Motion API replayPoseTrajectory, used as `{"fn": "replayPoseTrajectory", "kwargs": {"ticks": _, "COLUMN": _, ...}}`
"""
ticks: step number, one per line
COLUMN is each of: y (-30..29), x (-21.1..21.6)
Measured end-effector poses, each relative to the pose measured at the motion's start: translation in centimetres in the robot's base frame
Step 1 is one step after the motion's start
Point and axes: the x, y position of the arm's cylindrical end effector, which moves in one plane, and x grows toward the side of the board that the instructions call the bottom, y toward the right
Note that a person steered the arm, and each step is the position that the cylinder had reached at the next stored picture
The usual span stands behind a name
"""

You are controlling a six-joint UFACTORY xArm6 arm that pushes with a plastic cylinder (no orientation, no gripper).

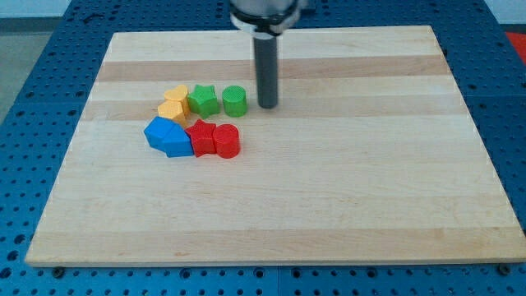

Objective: Push the red circle up a bit

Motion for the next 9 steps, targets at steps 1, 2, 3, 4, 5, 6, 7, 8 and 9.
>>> {"fn": "replayPoseTrajectory", "kwargs": {"ticks": 1, "y": 3.0, "x": 4.3}}
{"fn": "replayPoseTrajectory", "kwargs": {"ticks": 2, "y": 0.7, "x": 10.7}}
{"fn": "replayPoseTrajectory", "kwargs": {"ticks": 3, "y": -4.6, "x": 12.6}}
{"fn": "replayPoseTrajectory", "kwargs": {"ticks": 4, "y": -8.5, "x": 12.5}}
{"fn": "replayPoseTrajectory", "kwargs": {"ticks": 5, "y": -8.9, "x": 12.3}}
{"fn": "replayPoseTrajectory", "kwargs": {"ticks": 6, "y": -8.9, "x": 11.7}}
{"fn": "replayPoseTrajectory", "kwargs": {"ticks": 7, "y": -8.9, "x": 11.3}}
{"fn": "replayPoseTrajectory", "kwargs": {"ticks": 8, "y": -8.7, "x": 11.0}}
{"fn": "replayPoseTrajectory", "kwargs": {"ticks": 9, "y": -8.4, "x": 10.0}}
